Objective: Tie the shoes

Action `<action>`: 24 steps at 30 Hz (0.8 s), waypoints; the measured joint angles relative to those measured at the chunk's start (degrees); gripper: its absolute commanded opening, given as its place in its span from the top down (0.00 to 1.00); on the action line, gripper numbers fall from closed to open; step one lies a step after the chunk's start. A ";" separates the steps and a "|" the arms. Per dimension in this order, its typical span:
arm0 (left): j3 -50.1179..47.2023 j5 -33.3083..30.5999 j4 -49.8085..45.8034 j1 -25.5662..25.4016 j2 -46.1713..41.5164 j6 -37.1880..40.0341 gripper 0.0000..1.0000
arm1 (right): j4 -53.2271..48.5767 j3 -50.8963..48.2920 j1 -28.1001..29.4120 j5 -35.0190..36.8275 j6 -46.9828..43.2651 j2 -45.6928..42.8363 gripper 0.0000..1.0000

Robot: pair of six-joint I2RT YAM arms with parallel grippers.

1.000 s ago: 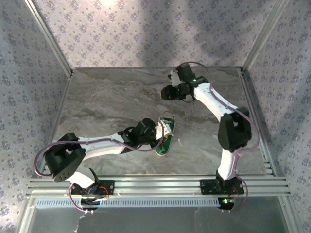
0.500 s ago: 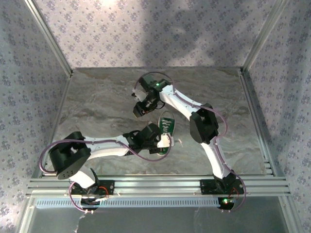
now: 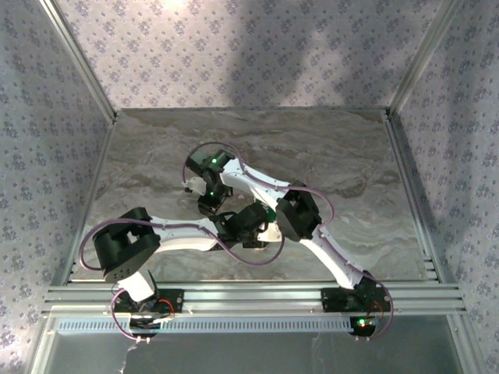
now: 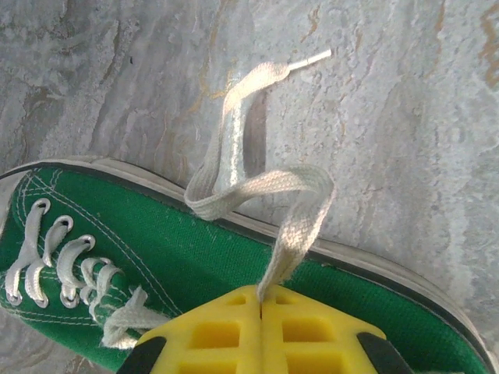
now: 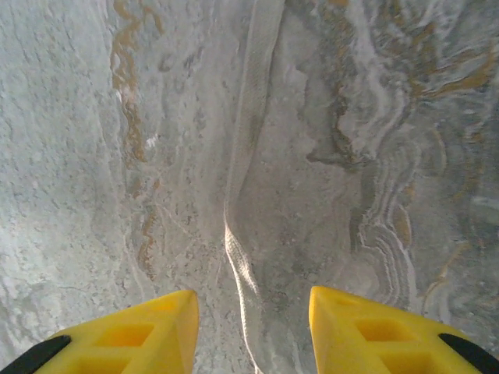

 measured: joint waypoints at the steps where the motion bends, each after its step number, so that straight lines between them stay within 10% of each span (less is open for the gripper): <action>1: 0.17 -0.52 -0.02 -0.15 0.39 0.42 1.00 | -0.46 0.44 0.20 0.44 -0.48 0.48 0.57; 24: 1.75 -3.45 -0.55 -1.11 3.15 2.03 1.00 | -1.99 1.79 3.52 6.82 -4.50 4.00 0.55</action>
